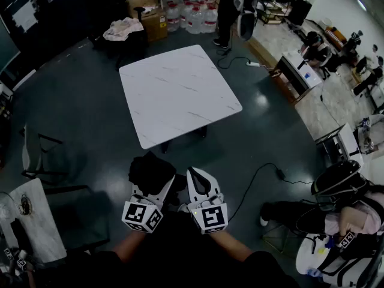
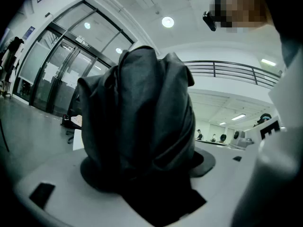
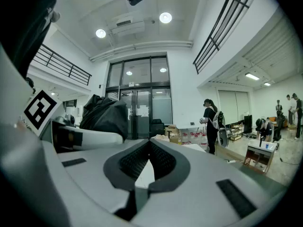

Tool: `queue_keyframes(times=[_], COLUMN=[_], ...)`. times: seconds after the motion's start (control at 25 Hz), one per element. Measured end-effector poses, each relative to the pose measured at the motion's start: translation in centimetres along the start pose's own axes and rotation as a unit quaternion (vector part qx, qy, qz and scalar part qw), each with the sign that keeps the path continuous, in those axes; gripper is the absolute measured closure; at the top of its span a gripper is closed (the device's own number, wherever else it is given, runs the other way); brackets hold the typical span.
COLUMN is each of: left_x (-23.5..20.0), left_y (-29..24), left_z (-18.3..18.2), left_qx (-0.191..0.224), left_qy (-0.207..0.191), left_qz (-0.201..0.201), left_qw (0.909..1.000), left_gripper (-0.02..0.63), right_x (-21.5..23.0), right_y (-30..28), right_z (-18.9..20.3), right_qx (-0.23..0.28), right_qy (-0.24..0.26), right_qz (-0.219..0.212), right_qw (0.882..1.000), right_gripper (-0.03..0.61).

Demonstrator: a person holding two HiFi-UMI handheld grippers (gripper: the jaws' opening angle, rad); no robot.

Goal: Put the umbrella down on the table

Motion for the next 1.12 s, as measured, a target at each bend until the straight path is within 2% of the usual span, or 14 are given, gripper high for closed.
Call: queue_keyframes(times=[0.12, 0.36, 0.68, 0.88, 1.12], left_x=[0.4, 0.5, 1.6, 0.2, -3.3], left_y=[-0.4, -1.5, -7.5, -13.0, -20.2], left_z=[0.3, 0.5, 1.8, 2.4, 1.5], left_qx=[0.003, -0.016, -0.041, -0.049, -0.066], left_qy=[0.007, 0.005, 0.014, 0.028, 0.048], left_qz=[0.0, 0.014, 0.051, 0.069, 0.071], left_qw=[1.0, 0.9997, 0.9978, 0.996, 0.9941], left_gripper=[0.249, 0.25, 0.25, 0.25, 0.25], right_x=[0.8, 2.6, 8.2, 11.7, 16.1], right_y=[0.7, 1.3, 1.4, -1.6, -9.4], right_z=[0.3, 1.3, 2.9, 3.2, 2.1], right_qx=[0.004, -0.002, -0.02, -0.028, -0.038], right_qy=[-0.001, -0.064, -0.081, -0.068, -0.063], right_qz=[0.006, 0.025, 0.078, 0.094, 0.085], right_qw=[1.0, 0.998, 0.993, 0.993, 0.994], right_gripper=[0.563, 0.563, 0.562, 0.561, 0.562])
Point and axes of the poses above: the fingertips, and each gripper's own axes: y backward along the fingers, x to its right, z out of its underside, the point moved 5 cm from there along y, backward along the fingers, and after that the axes turned 2 degrees about z, right-handed, at the moved point
